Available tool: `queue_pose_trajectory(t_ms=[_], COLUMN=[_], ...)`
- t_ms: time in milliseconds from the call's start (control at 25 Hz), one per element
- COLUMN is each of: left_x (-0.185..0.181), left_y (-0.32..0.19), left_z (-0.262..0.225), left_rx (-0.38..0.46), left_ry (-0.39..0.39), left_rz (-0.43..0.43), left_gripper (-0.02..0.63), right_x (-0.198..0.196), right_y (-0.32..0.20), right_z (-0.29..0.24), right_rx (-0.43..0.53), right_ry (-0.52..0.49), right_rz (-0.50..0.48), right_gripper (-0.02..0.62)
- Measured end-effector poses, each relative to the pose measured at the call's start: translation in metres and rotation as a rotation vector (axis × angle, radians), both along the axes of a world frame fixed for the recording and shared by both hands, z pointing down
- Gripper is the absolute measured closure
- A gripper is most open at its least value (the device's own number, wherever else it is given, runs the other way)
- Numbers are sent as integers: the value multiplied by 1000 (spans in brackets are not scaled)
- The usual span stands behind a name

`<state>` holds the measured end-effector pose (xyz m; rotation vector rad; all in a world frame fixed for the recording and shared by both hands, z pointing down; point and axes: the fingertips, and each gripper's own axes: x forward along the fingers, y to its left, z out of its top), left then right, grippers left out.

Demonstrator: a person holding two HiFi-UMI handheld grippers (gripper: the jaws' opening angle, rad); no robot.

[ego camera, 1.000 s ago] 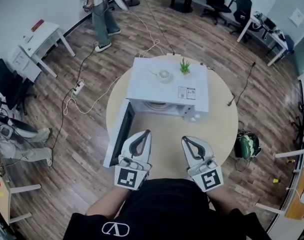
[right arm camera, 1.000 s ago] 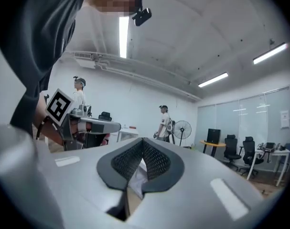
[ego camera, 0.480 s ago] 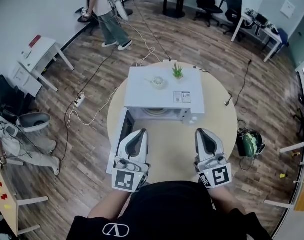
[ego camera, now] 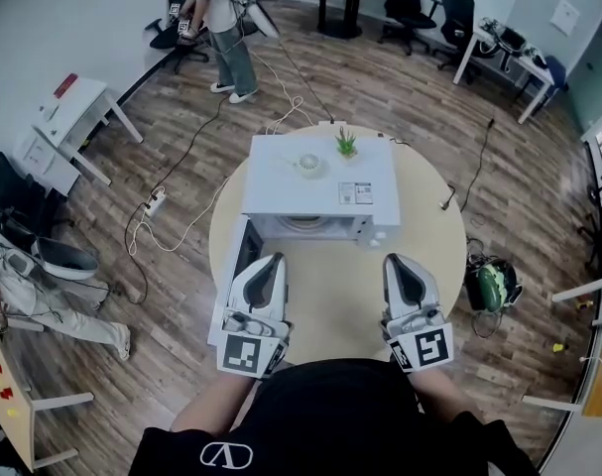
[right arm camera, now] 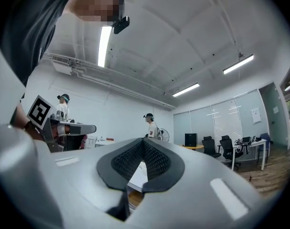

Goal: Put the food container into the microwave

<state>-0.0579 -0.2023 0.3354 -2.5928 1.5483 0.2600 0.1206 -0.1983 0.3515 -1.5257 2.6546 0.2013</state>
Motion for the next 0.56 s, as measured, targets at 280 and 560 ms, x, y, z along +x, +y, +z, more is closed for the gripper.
queue_pose_trajectory(t_ms=[280,560], left_x=[-3,-7], left_y=[3,9], left_z=[-3,-1], left_rx=[4,1], left_ry=[-6,-9], left_rz=[-14,-28], left_gripper=[606,606], right_x=[3,4], right_y=[-2,1], right_z=[3,8], right_rx=[-7,-13], right_ry=[-7,1], right_rz=[7,17], right_gripper=[588,588])
